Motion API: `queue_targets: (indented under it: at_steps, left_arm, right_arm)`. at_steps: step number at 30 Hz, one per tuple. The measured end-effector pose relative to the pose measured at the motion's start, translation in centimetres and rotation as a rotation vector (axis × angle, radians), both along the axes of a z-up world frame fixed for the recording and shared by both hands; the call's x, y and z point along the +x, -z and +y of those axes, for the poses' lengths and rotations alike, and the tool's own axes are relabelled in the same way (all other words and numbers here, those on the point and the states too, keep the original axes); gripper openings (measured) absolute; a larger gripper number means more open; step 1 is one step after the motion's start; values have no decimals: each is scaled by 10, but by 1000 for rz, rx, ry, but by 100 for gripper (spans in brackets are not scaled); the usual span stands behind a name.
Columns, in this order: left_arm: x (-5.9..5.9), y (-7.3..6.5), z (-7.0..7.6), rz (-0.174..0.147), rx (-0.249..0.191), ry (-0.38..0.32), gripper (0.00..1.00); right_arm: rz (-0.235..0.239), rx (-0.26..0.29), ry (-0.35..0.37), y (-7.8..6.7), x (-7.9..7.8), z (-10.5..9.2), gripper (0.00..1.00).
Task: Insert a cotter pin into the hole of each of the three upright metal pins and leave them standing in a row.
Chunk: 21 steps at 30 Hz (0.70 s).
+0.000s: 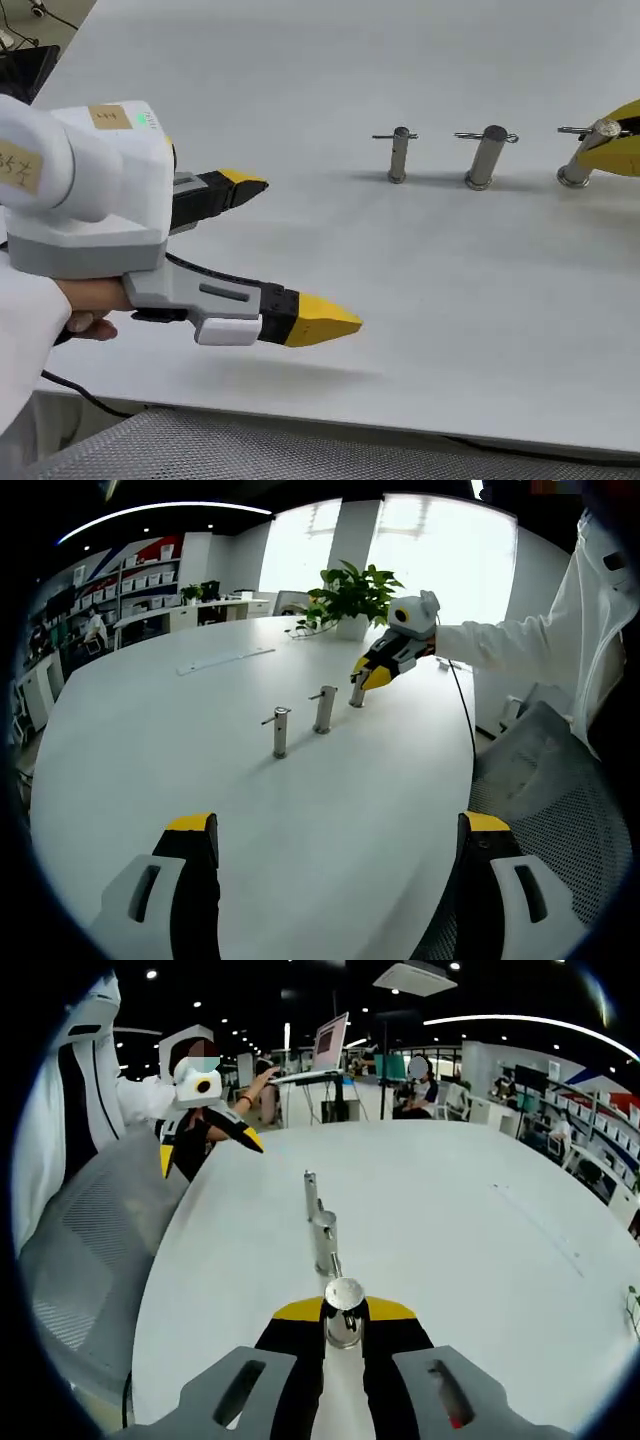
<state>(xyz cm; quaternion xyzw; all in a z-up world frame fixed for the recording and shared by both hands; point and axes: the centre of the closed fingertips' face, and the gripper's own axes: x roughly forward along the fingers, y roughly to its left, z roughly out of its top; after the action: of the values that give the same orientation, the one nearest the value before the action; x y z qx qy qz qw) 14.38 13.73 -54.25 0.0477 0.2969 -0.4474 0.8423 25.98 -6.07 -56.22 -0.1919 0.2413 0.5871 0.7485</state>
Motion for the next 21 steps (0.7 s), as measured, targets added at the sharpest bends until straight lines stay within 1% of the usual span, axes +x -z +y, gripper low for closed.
queue_targets:
  at_steps: [5,8,11,14,18,21]
  left_arm:
    - [2,0,5,-4,18,-13,99]
    - [4,0,9,-16,35,-28,99]
    - [4,1,11,-6,29,-38,99]
    - [4,2,13,-4,44,-38,99]
    - [6,0,13,-10,37,-46,99]
    - [7,0,12,-4,30,-48,99]
  right_arm:
    - [2,-11,-18,5,2,0,8]
    - [9,-16,-26,9,2,-1,8]
    - [14,-19,-26,13,3,-1,8]
    - [15,-16,-24,13,3,-1,8]
    - [20,-9,-18,14,6,-3,8]
    - [19,-2,-13,14,8,-5,8]
